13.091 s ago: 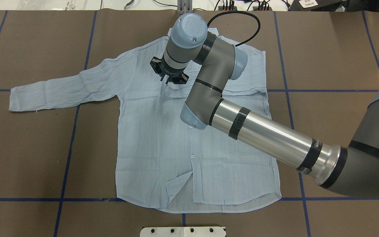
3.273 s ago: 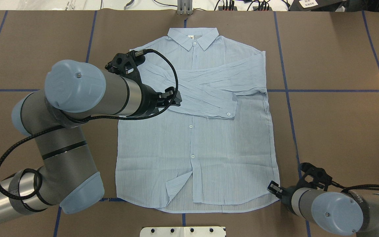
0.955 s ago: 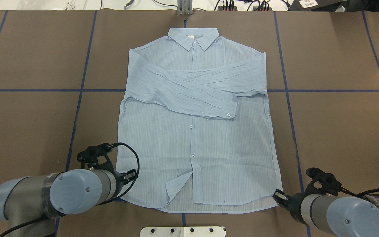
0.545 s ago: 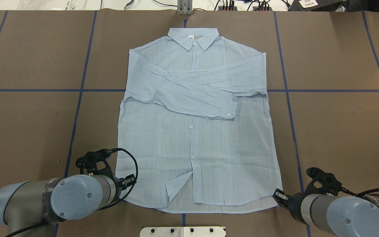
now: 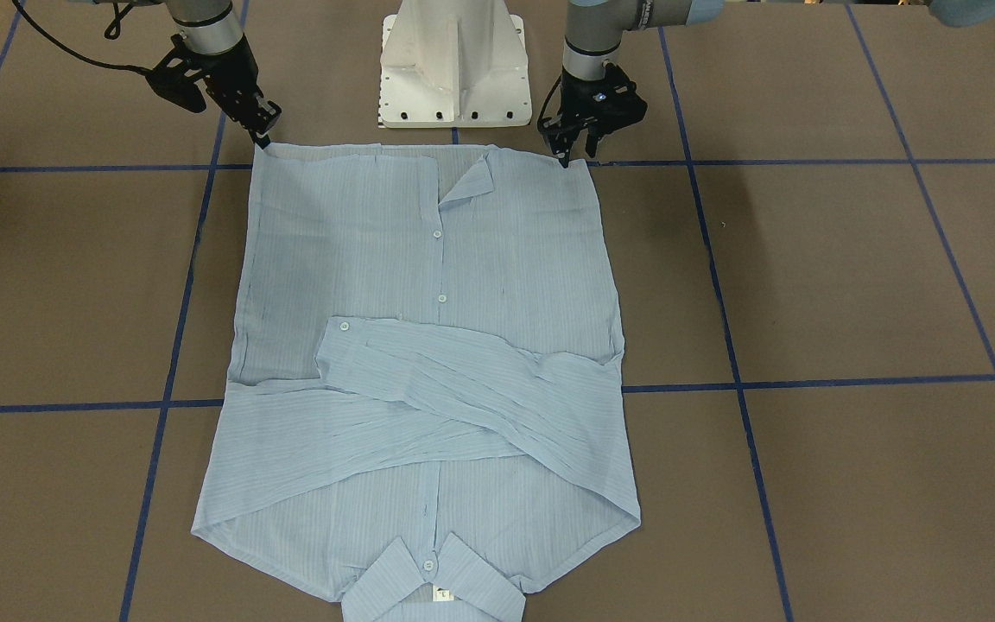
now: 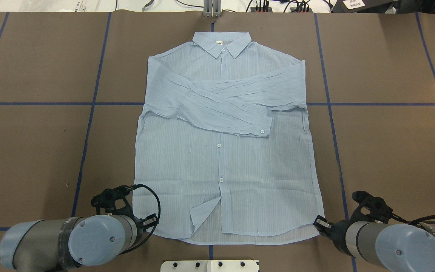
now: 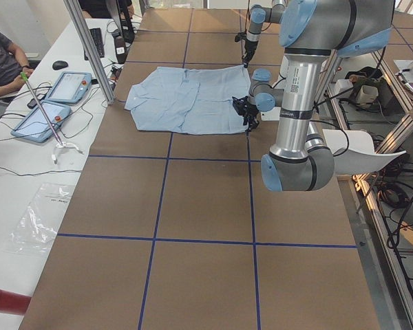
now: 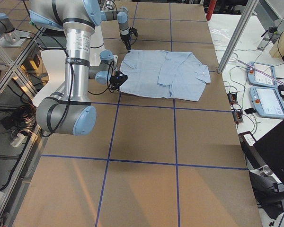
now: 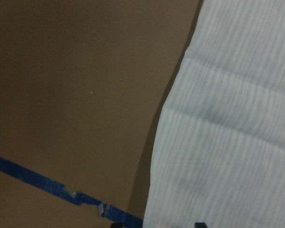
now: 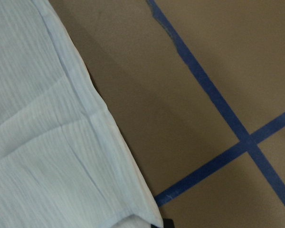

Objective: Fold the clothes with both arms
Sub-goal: 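Grasp both hem corners nearest the robot with both grippers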

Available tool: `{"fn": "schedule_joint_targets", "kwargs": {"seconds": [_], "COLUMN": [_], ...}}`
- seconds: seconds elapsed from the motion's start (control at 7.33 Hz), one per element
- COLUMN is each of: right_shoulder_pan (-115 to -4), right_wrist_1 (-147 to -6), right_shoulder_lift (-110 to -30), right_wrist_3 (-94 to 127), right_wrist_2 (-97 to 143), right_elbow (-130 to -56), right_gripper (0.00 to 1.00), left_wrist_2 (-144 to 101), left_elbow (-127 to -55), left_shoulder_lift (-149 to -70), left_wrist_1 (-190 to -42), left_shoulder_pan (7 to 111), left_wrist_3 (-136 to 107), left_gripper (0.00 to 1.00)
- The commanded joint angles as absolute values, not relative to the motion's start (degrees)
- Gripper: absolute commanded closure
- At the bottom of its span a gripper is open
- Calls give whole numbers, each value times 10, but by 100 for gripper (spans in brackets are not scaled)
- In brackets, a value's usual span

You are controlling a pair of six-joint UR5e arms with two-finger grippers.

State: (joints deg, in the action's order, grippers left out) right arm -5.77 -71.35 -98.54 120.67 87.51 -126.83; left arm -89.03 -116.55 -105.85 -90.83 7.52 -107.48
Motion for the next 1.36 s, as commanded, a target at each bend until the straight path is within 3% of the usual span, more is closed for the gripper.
{"fn": "schedule_joint_targets", "kwargs": {"seconds": [0.0, 0.41, 0.55, 0.82, 1.23], "right_shoulder_pan": [-58, -59, -59, -60, -61], "right_wrist_1": [-714, -713, -713, -713, -714], "right_shoulder_lift": [-986, -986, -986, -986, -988], "right_wrist_3": [1207, 1207, 1207, 1207, 1208], "right_wrist_2": [875, 875, 875, 875, 875], "right_elbow": [-1268, -1268, -1269, -1268, -1282], "right_gripper": [100, 100, 100, 100, 100], "left_wrist_2": [-890, -890, -889, -889, -889], "left_elbow": [-1160, -1161, -1160, -1163, -1205], "left_shoulder_lift": [-1061, -1063, -1062, -1061, -1058], "left_wrist_1": [-909, -908, -908, -904, -875], "left_shoulder_pan": [74, 75, 75, 76, 79], "left_wrist_3": [-1075, -1075, -1075, -1075, -1075], "left_gripper": [48, 66, 68, 98, 100]}}
